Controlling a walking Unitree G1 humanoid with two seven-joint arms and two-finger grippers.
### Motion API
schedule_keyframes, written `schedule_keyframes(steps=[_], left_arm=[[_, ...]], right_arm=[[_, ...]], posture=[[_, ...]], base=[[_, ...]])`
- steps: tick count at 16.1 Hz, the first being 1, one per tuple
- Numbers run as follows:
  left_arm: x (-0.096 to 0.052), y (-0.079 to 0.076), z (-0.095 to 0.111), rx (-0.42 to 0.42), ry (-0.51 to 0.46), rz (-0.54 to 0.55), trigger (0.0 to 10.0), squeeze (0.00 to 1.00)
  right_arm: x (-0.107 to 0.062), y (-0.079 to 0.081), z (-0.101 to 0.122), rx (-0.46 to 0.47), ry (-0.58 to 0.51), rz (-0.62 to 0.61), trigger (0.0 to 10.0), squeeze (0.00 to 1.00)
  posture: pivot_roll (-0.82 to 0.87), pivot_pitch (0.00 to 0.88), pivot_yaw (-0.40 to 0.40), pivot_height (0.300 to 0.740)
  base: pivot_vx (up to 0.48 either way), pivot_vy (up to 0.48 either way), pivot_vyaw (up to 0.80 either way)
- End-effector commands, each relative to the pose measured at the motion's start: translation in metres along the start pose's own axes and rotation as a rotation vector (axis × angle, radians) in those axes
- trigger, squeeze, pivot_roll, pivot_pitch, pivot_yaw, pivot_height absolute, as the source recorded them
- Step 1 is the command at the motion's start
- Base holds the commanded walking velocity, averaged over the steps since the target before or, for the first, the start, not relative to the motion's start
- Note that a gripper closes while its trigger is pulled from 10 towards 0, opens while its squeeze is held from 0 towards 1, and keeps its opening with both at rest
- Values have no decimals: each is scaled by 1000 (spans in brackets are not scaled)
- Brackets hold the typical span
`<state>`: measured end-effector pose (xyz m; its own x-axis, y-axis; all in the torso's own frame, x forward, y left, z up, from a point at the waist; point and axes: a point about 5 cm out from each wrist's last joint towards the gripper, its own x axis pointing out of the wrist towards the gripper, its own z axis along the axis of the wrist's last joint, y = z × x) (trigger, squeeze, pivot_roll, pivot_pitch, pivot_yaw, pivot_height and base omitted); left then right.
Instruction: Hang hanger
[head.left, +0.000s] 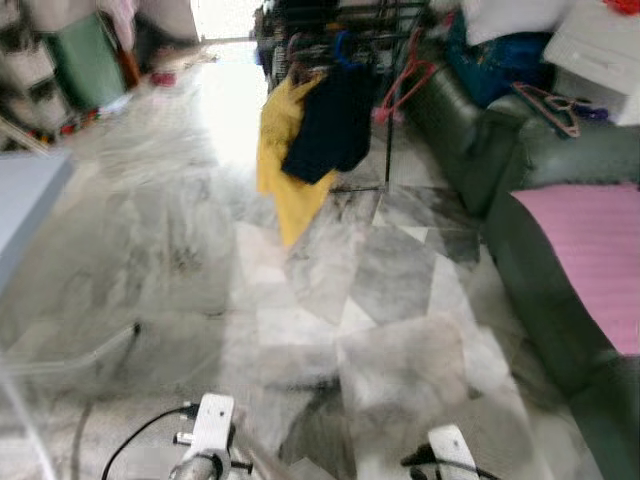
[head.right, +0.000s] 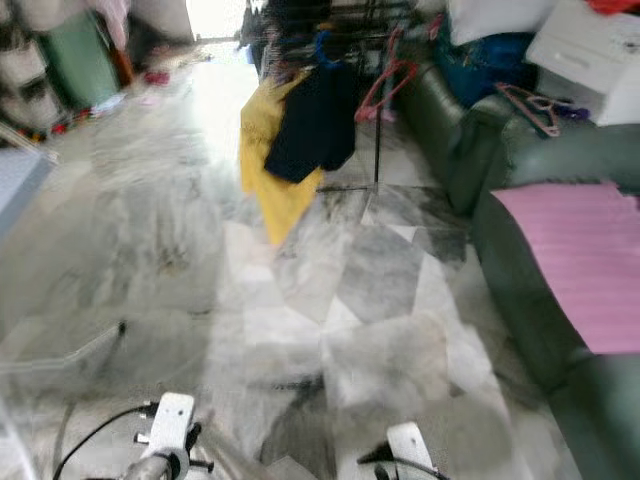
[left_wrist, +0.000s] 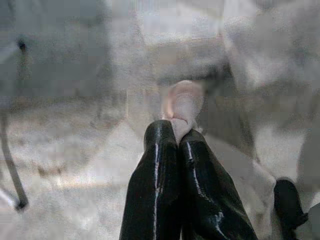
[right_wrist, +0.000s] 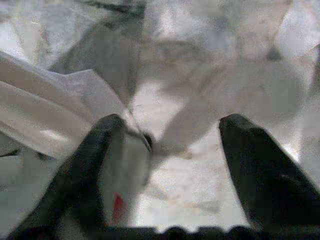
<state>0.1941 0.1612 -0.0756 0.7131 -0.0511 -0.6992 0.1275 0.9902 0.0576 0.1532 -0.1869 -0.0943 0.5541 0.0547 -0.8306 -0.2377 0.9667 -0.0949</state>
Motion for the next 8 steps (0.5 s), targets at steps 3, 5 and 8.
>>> schedule_keyframes(steps=[3,5,8], left_arm=[[14,11,41,100,3,-29,10000,0],[14,11,41,100,3,-29,10000,0],[14,11,41,100,3,-29,10000,0]], right_arm=[[-1,-5,-3,-7,10,-8,10000,0],[-1,-5,-3,-7,10,-8,10000,0],[-1,-5,-3,-7,10,-8,10000,0]], posture=[[-120,60,46,740],[-120,60,46,740],[-120,60,46,740]], base=[[409,0,438],[409,0,438],[409,0,438]])
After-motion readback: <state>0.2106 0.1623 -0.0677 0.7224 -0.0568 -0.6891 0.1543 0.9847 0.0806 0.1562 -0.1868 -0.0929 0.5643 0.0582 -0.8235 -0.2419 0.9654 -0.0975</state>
